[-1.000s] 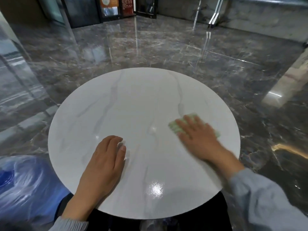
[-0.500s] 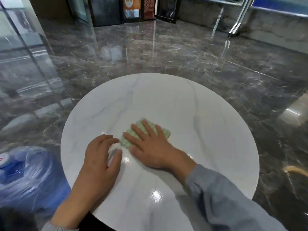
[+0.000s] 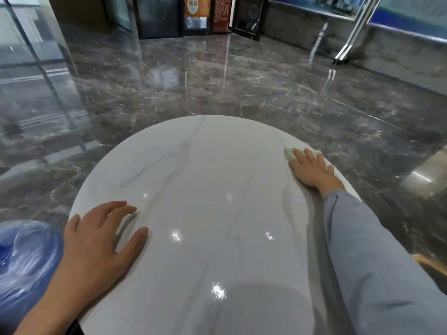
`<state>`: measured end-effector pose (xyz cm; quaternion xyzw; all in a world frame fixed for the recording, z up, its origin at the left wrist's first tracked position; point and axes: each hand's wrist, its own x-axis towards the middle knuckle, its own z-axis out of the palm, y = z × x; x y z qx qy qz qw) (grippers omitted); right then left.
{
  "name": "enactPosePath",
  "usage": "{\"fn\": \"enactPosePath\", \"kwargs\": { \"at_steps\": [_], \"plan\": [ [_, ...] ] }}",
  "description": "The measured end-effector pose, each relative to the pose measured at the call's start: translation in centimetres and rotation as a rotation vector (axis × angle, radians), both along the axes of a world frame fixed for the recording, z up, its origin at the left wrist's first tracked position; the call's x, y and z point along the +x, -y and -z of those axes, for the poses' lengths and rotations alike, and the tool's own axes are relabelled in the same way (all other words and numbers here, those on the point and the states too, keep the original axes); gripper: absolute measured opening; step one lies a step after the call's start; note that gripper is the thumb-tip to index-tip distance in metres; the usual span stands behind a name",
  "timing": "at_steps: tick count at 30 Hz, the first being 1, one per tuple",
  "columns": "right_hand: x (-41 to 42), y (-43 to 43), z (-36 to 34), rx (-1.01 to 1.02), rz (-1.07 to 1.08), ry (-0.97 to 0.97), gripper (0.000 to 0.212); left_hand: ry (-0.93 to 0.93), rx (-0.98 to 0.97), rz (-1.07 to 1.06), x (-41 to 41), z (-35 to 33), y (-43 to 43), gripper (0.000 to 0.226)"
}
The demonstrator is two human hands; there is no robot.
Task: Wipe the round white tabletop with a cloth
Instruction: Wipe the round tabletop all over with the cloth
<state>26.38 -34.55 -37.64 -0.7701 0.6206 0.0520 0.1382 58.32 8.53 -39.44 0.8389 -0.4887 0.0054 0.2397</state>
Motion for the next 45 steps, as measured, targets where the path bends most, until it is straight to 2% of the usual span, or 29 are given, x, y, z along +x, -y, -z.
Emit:
{"fn": "enactPosePath", "kwargs": {
  "at_steps": [3, 5, 8, 12, 14, 17, 20, 26, 30, 34, 37, 41, 45],
  "plan": [
    [3.2, 0.8, -0.3, 0.014, -0.004, 0.013, 0.062, -0.019, -0.071, -0.039, 0.1, 0.1, -0.1, 0.049],
    [7.4, -1.0, -0.3, 0.017, -0.127, 0.029, 0.061, -0.044, -0.131, -0.062, 0.2, 0.1, -0.1, 0.051],
    [15.3, -7.7, -0.2, -0.003, -0.507, 0.054, 0.057, -0.077, -0.194, -0.083, 0.1, 0.1, -0.2, 0.054],
    [22.3, -21.7, 2.1, -0.013, -1.093, 0.108, 0.058, -0.103, -0.251, -0.101, 0.0, 0.4, -0.5, 0.054],
    [23.2, -25.1, 2.7, -0.029, -1.221, 0.117, 0.059, -0.106, -0.266, -0.114, -0.1, 0.5, -0.6, 0.053],
    [23.7, -22.4, 1.6, -0.019, -1.131, 0.133, 0.057, -0.072, -0.207, -0.13, -0.1, 0.5, -0.5, 0.056],
    [22.1, -14.5, 0.1, -0.046, -0.806, 0.085, 0.057, -0.015, -0.122, -0.131, -0.2, 0.5, -0.4, 0.055],
    [10.5, -0.2, -0.3, -0.009, -0.208, 0.018, 0.063, -0.052, -0.045, -0.169, 0.0, 0.3, -0.2, 0.06],
    [6.0, 4.0, -0.5, -0.01, -0.052, 0.007, 0.065, -0.042, -0.012, -0.152, -0.5, 0.1, -0.2, 0.06],
    [8.6, 5.7, -0.7, 0.021, -0.04, -0.032, 0.065, -0.033, 0.035, -0.129, -0.7, 0.0, -0.2, 0.06],
    [14.6, 5.2, -1.0, 0.03, -0.169, 0.005, 0.064, -0.025, 0.037, -0.135, -1.0, -0.2, -0.2, 0.058],
    [26.4, -1.1, -0.7, 0.027, -0.488, 0.043, 0.06, -0.049, 0.012, -0.142, -1.0, -0.3, -0.4, 0.056],
    [35.6, -12.6, 0.3, 0.036, -0.958, 0.04, 0.061, -0.051, 0.027, -0.148, -0.9, -0.4, -0.3, 0.057]
  ]
}}
